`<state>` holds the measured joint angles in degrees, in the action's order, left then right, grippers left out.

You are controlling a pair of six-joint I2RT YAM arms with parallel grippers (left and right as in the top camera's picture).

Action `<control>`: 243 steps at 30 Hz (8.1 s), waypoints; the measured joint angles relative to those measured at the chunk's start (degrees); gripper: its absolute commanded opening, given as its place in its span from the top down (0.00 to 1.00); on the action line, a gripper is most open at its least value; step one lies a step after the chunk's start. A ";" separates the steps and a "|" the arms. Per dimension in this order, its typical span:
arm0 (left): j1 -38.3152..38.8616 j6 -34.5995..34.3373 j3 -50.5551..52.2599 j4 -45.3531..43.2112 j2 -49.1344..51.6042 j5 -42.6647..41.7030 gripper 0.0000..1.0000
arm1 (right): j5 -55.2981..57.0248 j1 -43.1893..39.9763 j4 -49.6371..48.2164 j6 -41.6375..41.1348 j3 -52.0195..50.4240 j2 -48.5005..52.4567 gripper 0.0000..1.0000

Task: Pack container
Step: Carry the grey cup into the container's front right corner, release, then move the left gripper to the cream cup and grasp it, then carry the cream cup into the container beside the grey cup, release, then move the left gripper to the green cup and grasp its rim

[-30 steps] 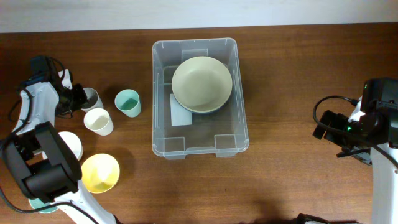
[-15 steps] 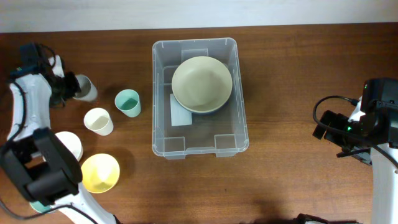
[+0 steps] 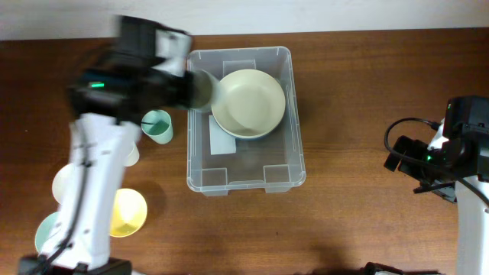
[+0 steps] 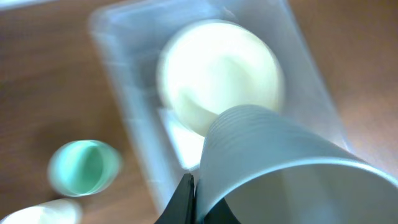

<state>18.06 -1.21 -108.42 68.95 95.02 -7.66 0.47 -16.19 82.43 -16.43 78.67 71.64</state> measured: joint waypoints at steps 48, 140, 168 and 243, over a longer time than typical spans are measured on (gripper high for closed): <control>20.98 -18.93 0.44 6.88 30.25 -0.28 0.44 | 0.00 0.00 0.59 0.00 0.00 0.00 0.01; -32.13 -14.64 29.16 -11.39 14.25 12.63 0.90 | 0.00 0.00 0.17 0.00 -0.04 0.07 0.01; -26.25 -14.16 25.22 -8.79 -13.77 0.04 0.99 | 0.00 0.00 0.13 -0.02 -0.07 0.07 0.01; -7.19 -20.00 3.48 4.02 5.22 14.16 0.27 | 0.00 0.00 0.31 0.07 -0.07 0.07 0.01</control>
<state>10.87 -21.21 -104.95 72.97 100.25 6.50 0.47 -16.19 82.74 -16.36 78.61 71.70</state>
